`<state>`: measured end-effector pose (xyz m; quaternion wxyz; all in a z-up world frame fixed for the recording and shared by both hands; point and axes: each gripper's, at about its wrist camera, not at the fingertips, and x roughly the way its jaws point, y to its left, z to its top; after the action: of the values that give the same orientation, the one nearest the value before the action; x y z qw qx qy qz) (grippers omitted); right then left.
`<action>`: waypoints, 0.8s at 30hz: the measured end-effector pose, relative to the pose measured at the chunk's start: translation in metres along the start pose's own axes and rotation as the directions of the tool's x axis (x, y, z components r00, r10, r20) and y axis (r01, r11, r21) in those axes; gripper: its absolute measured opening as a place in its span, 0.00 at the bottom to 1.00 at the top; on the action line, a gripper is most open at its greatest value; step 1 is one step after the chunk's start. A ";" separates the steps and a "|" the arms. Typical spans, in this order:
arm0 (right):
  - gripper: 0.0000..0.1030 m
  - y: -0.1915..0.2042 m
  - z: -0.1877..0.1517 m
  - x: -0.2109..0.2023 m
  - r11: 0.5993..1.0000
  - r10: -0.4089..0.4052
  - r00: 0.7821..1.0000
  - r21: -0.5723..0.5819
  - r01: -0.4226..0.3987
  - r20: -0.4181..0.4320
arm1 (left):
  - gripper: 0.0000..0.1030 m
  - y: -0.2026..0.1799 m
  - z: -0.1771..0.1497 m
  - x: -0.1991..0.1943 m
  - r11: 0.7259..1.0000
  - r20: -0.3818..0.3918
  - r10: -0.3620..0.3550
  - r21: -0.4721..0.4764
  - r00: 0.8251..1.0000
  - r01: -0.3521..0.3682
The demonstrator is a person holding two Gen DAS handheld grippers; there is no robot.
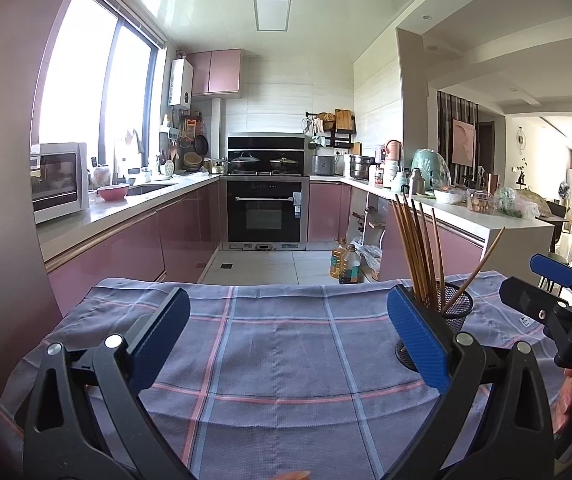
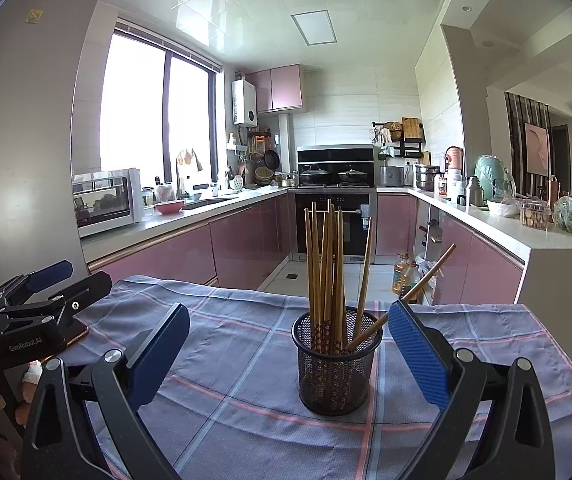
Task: Organize utensils
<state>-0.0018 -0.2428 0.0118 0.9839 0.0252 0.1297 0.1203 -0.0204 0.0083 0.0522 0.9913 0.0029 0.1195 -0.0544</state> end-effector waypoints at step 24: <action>0.93 -0.002 0.000 -0.008 1.000 -0.023 1.000 0.001 0.023 0.019 | 0.94 0.000 -0.003 -0.009 1.000 0.030 0.015 -0.004 0.999 -0.015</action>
<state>-0.0088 -0.2464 0.0135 0.9864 0.0254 0.1209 0.1088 -0.0302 0.0092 0.0518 0.9934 0.0013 0.1049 -0.0470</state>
